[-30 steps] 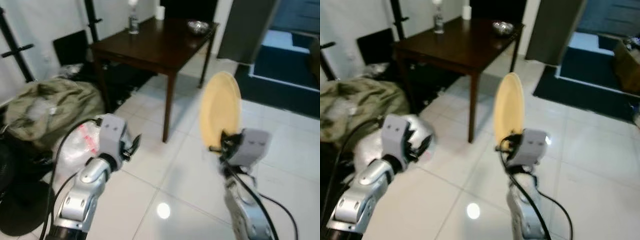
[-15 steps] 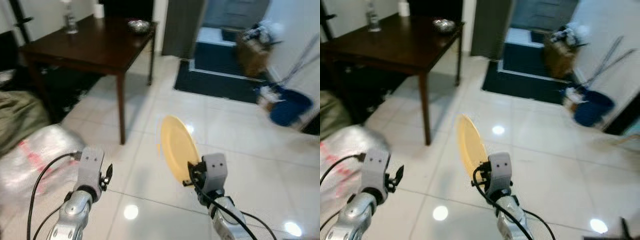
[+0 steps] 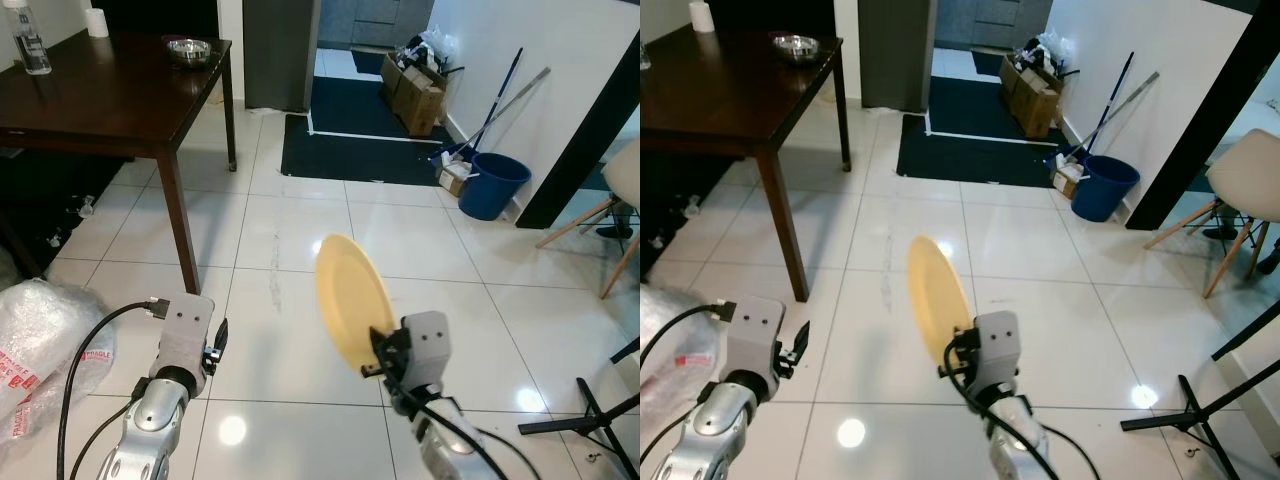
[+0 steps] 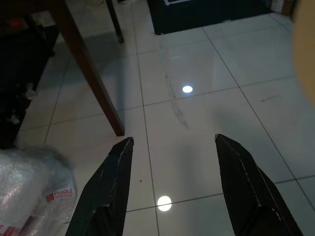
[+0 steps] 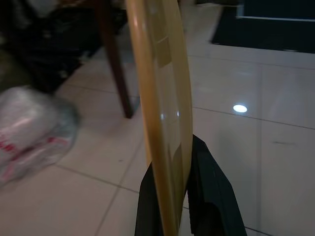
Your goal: Setting the table
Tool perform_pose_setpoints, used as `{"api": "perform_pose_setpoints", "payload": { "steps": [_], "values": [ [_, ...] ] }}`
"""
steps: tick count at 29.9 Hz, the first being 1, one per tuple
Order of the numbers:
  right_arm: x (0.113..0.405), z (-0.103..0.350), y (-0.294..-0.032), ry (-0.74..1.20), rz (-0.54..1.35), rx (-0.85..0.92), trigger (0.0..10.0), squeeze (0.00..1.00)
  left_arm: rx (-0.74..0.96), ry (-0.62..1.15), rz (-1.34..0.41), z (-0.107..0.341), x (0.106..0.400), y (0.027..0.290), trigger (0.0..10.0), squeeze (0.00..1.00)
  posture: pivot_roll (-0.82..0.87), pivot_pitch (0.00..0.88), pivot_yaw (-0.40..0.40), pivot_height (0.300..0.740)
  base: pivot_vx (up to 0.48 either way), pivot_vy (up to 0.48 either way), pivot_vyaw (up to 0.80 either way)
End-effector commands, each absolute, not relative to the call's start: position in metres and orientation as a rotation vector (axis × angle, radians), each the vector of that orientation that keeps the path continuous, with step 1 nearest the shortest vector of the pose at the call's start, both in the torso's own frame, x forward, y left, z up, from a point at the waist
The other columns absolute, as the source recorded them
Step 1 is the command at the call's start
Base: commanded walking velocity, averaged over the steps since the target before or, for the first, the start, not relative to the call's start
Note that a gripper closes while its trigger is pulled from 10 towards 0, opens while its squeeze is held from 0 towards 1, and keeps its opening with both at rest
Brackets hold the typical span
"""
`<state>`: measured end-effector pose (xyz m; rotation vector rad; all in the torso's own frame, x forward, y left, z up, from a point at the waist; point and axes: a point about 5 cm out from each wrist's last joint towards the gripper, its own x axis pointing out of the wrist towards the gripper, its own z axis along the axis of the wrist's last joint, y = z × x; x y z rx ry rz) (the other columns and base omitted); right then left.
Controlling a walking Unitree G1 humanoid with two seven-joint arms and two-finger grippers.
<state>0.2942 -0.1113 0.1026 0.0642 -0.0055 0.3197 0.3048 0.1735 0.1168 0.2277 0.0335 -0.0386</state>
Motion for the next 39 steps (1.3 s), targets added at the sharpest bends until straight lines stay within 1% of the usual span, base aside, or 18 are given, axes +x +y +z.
{"api": "perform_pose_setpoints", "payload": {
  "steps": [1,23,39],
  "values": [
    [0.2922,0.1021,-0.1157,-0.02,0.309,0.081,10.0,0.0,0.252,0.027,-0.066,0.1144,0.3042,0.169,10.0,0.0,0.06,0.116,0.01,0.74,0.472,0.0,0.0],
    [0.2931,0.0983,-0.1208,-0.021,0.282,0.083,10.0,0.0,0.253,-0.013,-0.105,0.117,0.3093,0.1608,10.0,0.0,0.06,0.115,0.021,0.74,0.48,0.0,0.0],
    [0.2933,0.097,-0.122,-0.02,0.272,0.088,10.0,0.0,0.255,-0.017,-0.113,0.1175,0.3119,0.1602,10.0,0.0,0.05,0.111,0.026,0.74,0.48,0.0,-0.78]
  ]
}}
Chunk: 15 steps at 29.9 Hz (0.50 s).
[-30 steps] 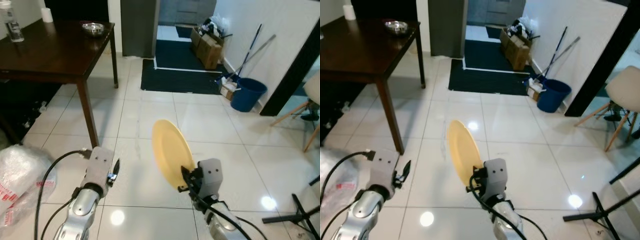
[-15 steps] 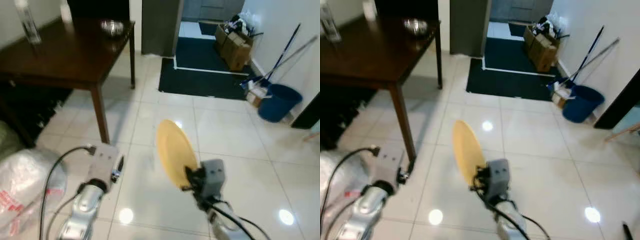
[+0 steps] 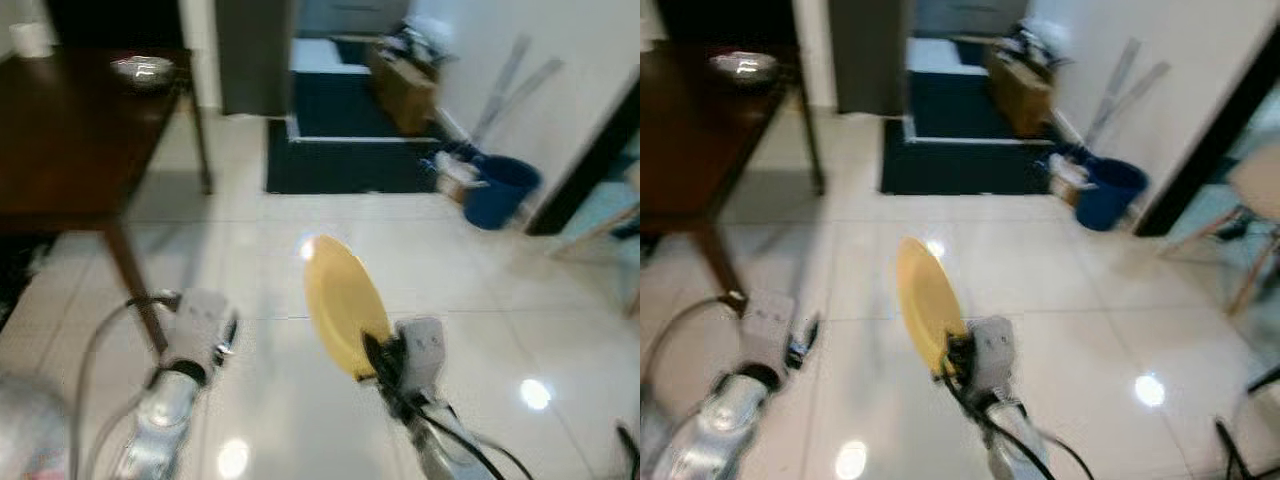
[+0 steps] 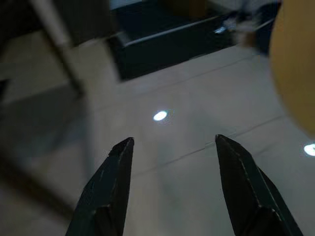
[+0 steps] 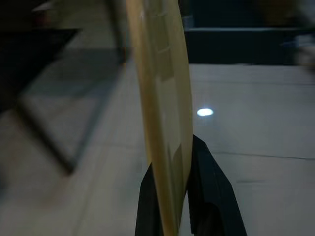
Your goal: Setting the table
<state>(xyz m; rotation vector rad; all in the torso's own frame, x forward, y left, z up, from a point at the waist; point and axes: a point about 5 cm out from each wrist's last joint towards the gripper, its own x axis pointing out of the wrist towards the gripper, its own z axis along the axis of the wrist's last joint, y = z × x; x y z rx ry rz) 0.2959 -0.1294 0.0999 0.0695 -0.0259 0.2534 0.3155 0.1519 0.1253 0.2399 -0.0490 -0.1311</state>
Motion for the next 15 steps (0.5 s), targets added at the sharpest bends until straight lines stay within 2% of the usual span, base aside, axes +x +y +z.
{"api": "perform_pose_setpoints", "payload": {
  "steps": [1,9,15],
  "values": [
    [0.2936,0.0969,-0.1222,-0.02,0.271,0.088,10.0,0.0,0.256,-0.018,-0.113,0.1175,0.3123,0.1604,10.0,0.0,0.05,0.11,0.028,0.74,0.48,0.0,-0.8],
    [0.2944,0.0964,-0.1236,-0.02,0.262,0.081,10.0,0.0,0.258,-0.021,-0.117,0.118,0.3137,0.1607,10.0,0.0,0.05,0.108,0.029,0.74,0.48,0.0,-0.79],
    [0.2949,0.0957,-0.1257,-0.021,0.248,0.076,10.0,0.0,0.26,-0.022,-0.12,0.1182,0.3142,0.1612,10.0,0.0,0.05,0.105,0.036,0.74,0.48,0.0,0.0]
  ]
}}
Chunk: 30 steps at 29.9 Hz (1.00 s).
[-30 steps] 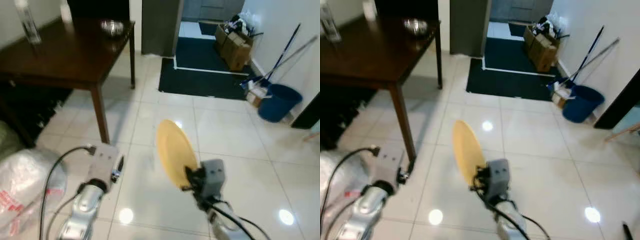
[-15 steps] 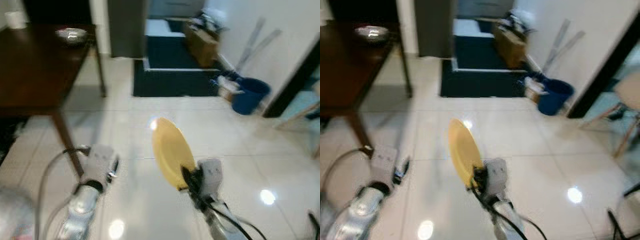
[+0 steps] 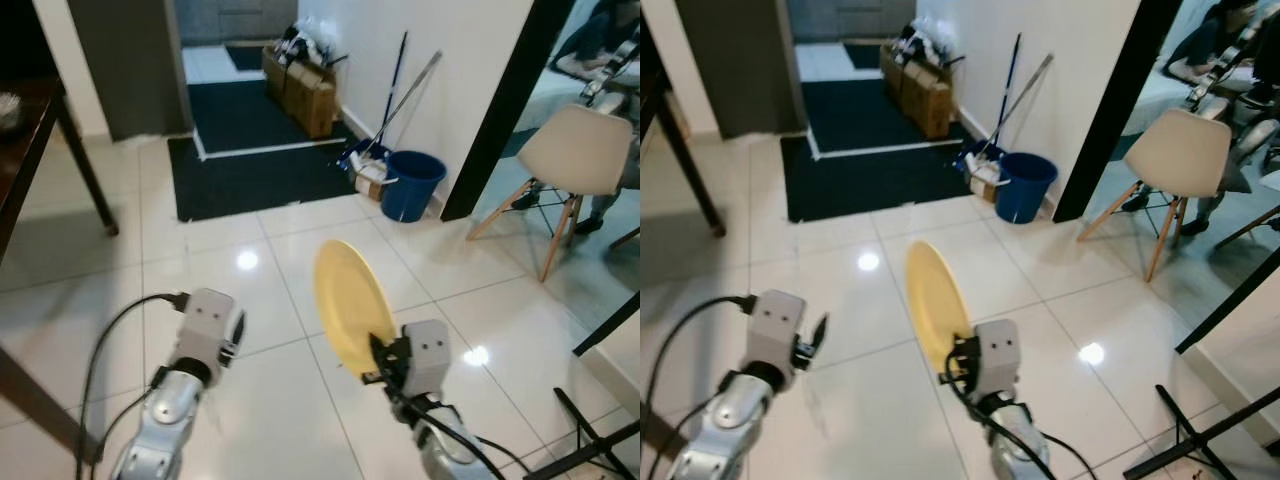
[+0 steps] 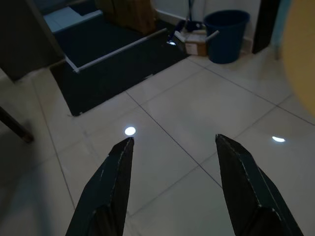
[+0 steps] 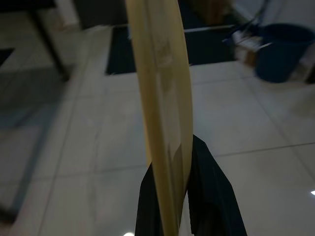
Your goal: Setting the table
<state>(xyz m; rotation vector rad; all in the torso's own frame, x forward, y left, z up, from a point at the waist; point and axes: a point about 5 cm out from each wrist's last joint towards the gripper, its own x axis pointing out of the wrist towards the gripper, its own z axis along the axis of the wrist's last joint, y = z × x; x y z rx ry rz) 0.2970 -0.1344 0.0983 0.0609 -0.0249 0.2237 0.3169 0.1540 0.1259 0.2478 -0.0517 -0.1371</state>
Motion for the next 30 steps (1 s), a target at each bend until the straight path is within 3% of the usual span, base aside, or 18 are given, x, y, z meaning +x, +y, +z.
{"api": "perform_pose_setpoints", "payload": {
  "steps": [1,30],
  "values": [
    [0.2949,0.0957,-0.1257,-0.022,0.248,0.076,10.0,0.0,0.26,-0.022,-0.121,0.1184,0.3143,0.1612,10.0,0.0,0.05,0.105,0.036,0.74,0.48,0.0,0.0],
    [0.2934,0.0976,-0.1204,-0.038,0.268,0.089,10.0,0.0,0.263,-0.02,-0.12,0.1192,0.3138,0.1633,10.0,0.0,0.06,0.118,0.041,0.74,0.48,0.0,0.0]
  ]
}}
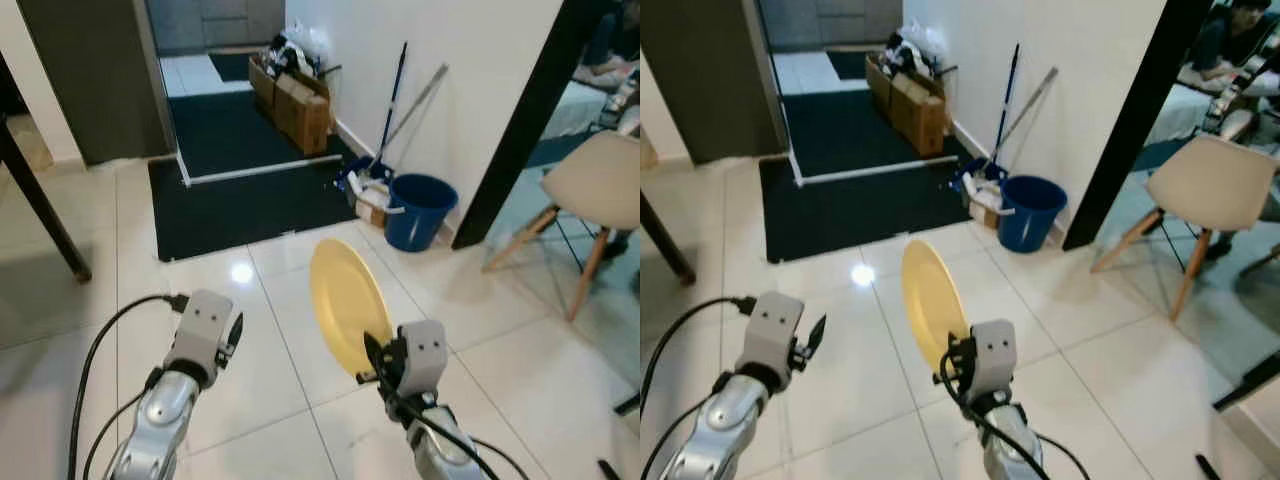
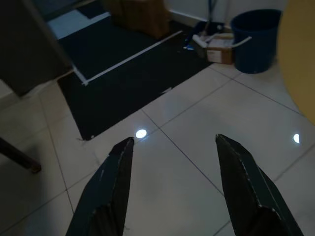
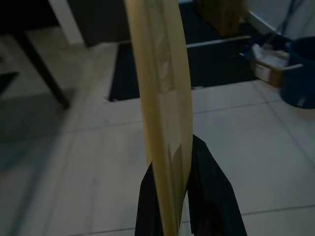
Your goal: Setting the table
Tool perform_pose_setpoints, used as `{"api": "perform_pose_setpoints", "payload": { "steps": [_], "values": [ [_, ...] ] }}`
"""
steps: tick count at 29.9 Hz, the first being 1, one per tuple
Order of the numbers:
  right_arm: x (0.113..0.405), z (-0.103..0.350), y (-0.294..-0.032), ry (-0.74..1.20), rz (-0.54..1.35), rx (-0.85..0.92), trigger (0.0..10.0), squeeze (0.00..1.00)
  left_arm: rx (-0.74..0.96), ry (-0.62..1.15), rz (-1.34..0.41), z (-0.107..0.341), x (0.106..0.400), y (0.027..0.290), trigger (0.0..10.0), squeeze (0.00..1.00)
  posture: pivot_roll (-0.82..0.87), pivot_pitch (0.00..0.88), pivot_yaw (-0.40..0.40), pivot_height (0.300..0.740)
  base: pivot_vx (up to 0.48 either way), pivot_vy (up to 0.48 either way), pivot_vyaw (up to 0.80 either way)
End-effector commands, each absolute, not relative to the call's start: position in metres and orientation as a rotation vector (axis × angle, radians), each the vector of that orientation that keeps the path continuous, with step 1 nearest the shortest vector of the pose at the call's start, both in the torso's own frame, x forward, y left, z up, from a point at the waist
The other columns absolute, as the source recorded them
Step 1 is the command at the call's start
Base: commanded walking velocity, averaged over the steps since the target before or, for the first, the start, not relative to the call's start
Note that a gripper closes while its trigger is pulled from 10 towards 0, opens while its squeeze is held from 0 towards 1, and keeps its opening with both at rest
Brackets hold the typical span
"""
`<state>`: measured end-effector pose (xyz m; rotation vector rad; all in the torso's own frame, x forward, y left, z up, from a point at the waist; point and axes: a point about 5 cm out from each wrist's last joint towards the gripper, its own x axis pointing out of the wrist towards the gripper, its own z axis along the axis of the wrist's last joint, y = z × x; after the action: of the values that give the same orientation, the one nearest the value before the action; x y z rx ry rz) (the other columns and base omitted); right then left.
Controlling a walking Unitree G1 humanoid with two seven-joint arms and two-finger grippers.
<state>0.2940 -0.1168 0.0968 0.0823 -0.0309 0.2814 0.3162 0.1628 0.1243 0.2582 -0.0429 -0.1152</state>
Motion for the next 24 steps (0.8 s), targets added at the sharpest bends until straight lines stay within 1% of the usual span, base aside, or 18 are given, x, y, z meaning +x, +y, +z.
{"api": "perform_pose_setpoints", "payload": {
  "steps": [1,24],
  "values": [
    [0.2933,0.0974,-0.1205,-0.038,0.268,0.09,10.0,0.0,0.262,-0.02,-0.12,0.119,0.3137,0.1632,10.0,0.0,0.06,0.118,0.041,0.74,0.48,0.0,0.0],
    [0.2927,0.0976,-0.1199,-0.039,0.267,0.096,10.0,0.0,0.259,-0.019,-0.117,0.1201,0.3145,0.1635,10.0,0.0,0.06,0.125,0.042,0.74,0.455,0.0,0.0]
  ]
}}
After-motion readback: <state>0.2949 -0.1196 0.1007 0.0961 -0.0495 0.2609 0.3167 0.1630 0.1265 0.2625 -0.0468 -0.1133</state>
